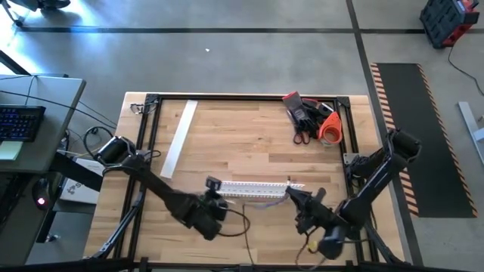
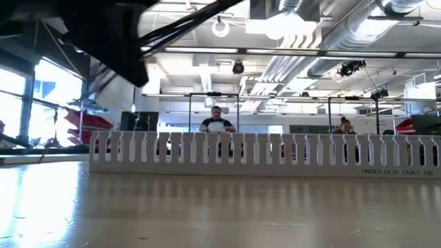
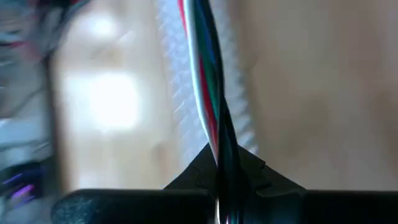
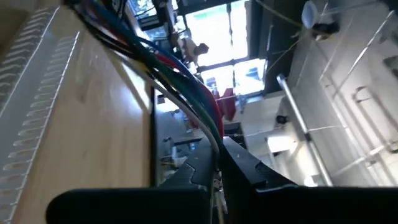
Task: Ziptie cables
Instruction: Put the colored ziptied cable into the white cable duct
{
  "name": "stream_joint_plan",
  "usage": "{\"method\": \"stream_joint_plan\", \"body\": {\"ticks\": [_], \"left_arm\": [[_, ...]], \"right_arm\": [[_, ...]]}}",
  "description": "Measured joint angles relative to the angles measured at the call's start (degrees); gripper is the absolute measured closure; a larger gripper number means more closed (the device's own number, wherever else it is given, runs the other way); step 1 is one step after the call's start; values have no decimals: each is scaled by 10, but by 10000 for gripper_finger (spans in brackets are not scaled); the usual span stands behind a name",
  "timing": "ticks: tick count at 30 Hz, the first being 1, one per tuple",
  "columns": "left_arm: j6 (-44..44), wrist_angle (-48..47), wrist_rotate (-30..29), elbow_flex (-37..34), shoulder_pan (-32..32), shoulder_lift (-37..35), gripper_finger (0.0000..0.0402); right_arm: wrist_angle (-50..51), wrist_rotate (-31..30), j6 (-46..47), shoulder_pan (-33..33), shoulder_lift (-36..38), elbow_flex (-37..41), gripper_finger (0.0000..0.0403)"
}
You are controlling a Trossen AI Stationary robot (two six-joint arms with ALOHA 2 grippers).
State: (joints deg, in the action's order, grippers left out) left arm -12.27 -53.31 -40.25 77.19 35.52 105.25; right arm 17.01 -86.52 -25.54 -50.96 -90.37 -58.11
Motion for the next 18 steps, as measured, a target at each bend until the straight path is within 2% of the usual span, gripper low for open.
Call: {"method": "stream_joint_plan", "body": {"ticks": [3,6,12,18], "left_arm": [[-41,-98,-50,-12,7,1,401],[-69,-137,-92,-51,7,3,401],[-80,-66,-139,-136,1,4,401],[-36,34,-138,-189,1,4,401]], "right_arm": [[73,42,85,32,0,0,403],[112,54,132,62,0,11,403],[112,55,135,101,0,78,403],[68,57,131,103,0,148,403]]}}
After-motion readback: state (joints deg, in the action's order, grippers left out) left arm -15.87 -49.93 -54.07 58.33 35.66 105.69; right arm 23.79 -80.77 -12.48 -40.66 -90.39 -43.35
